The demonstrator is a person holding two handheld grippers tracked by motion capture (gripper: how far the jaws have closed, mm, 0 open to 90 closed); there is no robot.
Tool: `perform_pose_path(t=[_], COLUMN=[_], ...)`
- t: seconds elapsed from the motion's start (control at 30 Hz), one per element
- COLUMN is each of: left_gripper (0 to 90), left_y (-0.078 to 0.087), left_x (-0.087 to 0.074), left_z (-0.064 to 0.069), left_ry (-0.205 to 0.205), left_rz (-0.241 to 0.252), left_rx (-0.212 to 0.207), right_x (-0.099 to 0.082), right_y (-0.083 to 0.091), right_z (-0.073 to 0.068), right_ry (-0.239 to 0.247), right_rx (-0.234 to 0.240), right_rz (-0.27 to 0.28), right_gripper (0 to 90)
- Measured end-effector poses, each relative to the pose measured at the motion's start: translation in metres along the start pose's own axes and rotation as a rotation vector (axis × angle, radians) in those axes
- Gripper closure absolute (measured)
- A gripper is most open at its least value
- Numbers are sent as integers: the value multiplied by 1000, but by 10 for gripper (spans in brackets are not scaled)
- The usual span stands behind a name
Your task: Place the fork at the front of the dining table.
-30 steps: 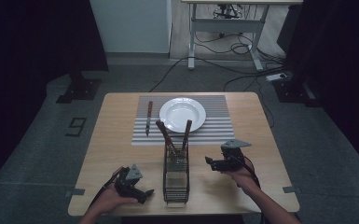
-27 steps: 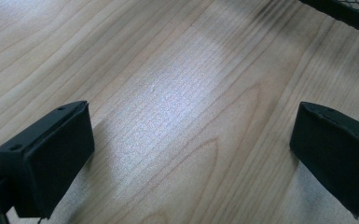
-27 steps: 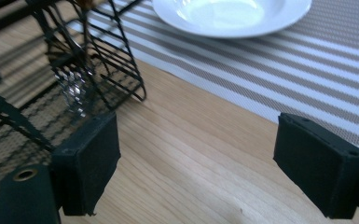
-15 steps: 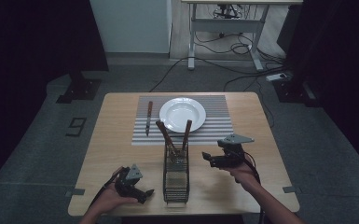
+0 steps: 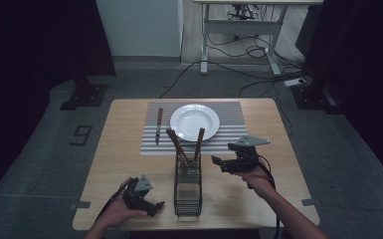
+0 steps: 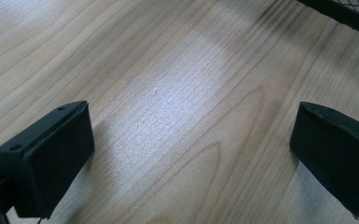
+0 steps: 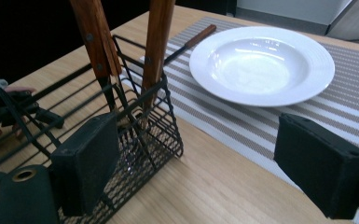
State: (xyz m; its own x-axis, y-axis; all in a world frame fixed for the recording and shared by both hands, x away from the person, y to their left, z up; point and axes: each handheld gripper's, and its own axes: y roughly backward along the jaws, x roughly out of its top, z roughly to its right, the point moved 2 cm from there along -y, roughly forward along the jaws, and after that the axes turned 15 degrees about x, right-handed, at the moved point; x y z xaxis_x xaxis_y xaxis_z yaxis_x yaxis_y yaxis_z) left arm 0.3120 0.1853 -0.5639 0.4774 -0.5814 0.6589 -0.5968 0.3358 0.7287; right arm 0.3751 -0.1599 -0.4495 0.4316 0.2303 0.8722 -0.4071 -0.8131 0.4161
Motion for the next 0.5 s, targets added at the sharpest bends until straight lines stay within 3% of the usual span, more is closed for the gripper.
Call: perform_pose_path(t=[0.5], left_gripper=[0], left_y=[-1], left_x=[1], left_z=[0], left_ry=[-1], left_rz=[1], left_rx=[-1], right_x=[23], right_y=[-18], right_z=[-4], right_ry=[30], right_rx=[42], right_rz=[25], right_gripper=[218])
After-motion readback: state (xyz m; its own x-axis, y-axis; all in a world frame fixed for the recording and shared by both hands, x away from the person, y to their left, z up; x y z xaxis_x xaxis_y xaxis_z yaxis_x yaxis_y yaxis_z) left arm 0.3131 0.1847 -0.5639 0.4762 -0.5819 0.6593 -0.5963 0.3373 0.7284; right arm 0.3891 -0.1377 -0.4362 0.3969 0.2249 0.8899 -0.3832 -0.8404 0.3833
